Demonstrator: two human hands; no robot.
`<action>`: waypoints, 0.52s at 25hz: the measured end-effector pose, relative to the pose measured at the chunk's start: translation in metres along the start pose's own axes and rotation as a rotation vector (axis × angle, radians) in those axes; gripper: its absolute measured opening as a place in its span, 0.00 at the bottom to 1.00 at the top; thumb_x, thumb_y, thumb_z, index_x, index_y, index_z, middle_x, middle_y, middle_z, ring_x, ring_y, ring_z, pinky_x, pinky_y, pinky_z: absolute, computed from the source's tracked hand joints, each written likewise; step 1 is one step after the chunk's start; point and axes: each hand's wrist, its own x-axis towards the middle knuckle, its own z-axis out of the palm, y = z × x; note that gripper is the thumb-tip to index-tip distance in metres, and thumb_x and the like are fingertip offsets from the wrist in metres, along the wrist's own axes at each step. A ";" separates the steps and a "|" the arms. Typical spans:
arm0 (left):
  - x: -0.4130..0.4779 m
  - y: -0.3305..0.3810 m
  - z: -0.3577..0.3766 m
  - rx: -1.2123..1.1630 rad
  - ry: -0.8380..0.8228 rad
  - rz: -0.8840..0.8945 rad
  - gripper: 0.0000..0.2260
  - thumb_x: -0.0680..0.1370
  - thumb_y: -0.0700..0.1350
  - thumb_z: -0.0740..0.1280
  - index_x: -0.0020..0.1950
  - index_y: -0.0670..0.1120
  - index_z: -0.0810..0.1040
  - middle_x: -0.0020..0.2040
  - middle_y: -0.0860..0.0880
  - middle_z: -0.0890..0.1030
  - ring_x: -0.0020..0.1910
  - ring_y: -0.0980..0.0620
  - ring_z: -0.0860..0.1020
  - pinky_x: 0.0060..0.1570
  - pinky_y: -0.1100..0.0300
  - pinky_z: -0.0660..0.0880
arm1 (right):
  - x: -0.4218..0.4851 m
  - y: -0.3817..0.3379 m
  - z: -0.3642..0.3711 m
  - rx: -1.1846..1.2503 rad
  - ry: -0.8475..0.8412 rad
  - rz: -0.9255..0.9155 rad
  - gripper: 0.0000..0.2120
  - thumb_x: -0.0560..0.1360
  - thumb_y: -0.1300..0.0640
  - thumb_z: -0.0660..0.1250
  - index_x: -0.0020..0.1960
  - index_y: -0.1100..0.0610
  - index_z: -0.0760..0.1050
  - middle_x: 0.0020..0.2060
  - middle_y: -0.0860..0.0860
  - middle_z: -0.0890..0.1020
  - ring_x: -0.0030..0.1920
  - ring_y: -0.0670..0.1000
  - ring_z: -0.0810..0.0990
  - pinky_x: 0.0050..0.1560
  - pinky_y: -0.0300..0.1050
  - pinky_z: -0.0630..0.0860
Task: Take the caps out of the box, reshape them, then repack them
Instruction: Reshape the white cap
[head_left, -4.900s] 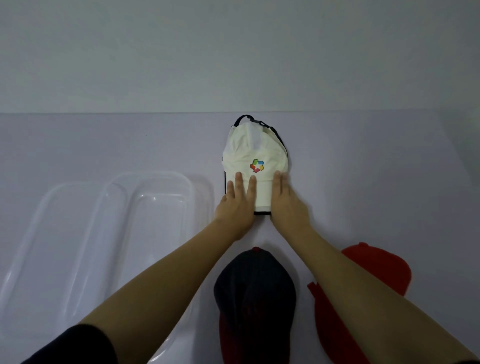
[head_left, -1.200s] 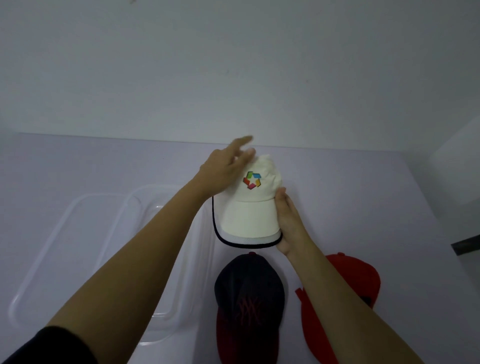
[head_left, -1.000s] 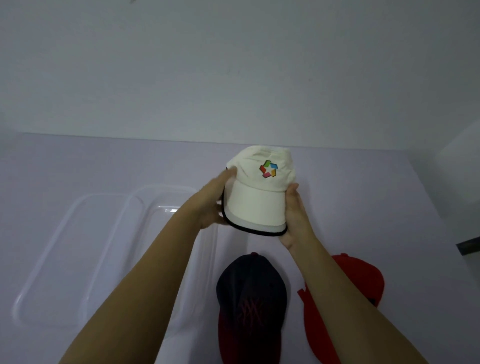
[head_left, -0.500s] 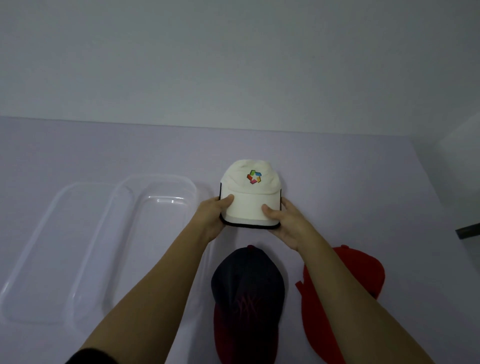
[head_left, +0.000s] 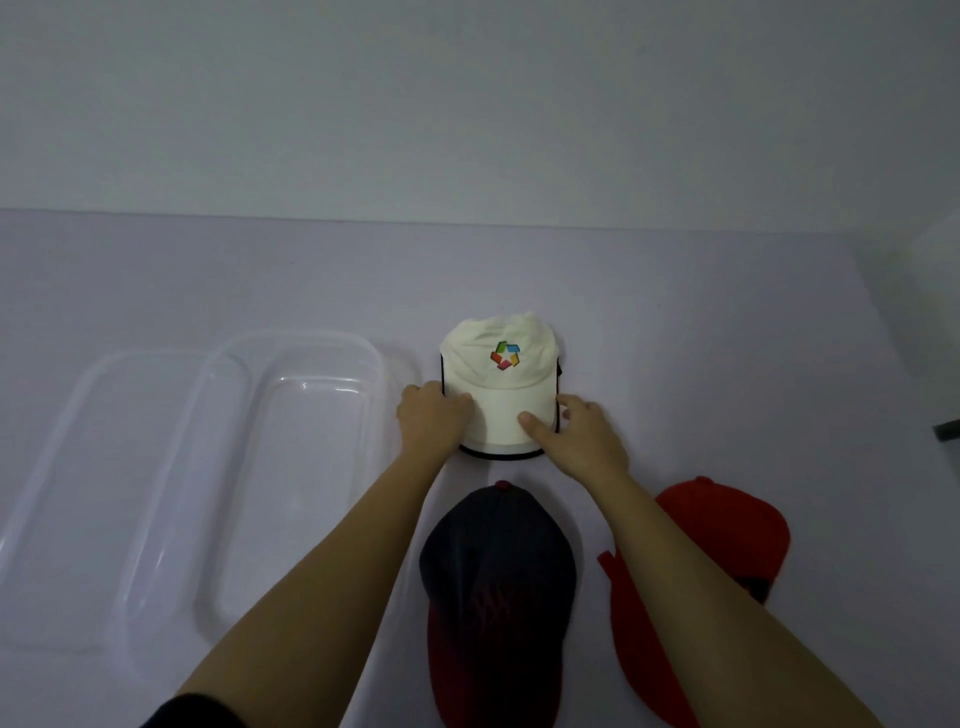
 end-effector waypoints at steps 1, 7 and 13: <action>-0.002 0.005 -0.002 0.018 0.036 0.024 0.11 0.76 0.45 0.63 0.52 0.37 0.75 0.55 0.37 0.75 0.47 0.43 0.73 0.50 0.53 0.70 | -0.001 0.000 -0.003 -0.068 -0.013 0.044 0.37 0.70 0.35 0.64 0.71 0.55 0.62 0.68 0.56 0.68 0.63 0.56 0.72 0.59 0.53 0.73; 0.025 0.030 -0.054 -0.286 0.148 0.225 0.14 0.79 0.43 0.61 0.64 0.44 0.74 0.62 0.47 0.77 0.43 0.51 0.81 0.41 0.66 0.75 | 0.019 -0.029 -0.047 0.029 0.278 -0.321 0.17 0.79 0.55 0.61 0.66 0.57 0.71 0.61 0.55 0.76 0.54 0.53 0.78 0.52 0.40 0.70; 0.049 0.025 -0.047 -0.348 -0.394 0.213 0.18 0.78 0.43 0.66 0.67 0.47 0.70 0.66 0.48 0.74 0.48 0.49 0.81 0.50 0.59 0.79 | 0.063 -0.040 -0.041 0.133 -0.125 -0.285 0.27 0.77 0.51 0.64 0.73 0.52 0.60 0.71 0.49 0.66 0.66 0.56 0.72 0.66 0.58 0.69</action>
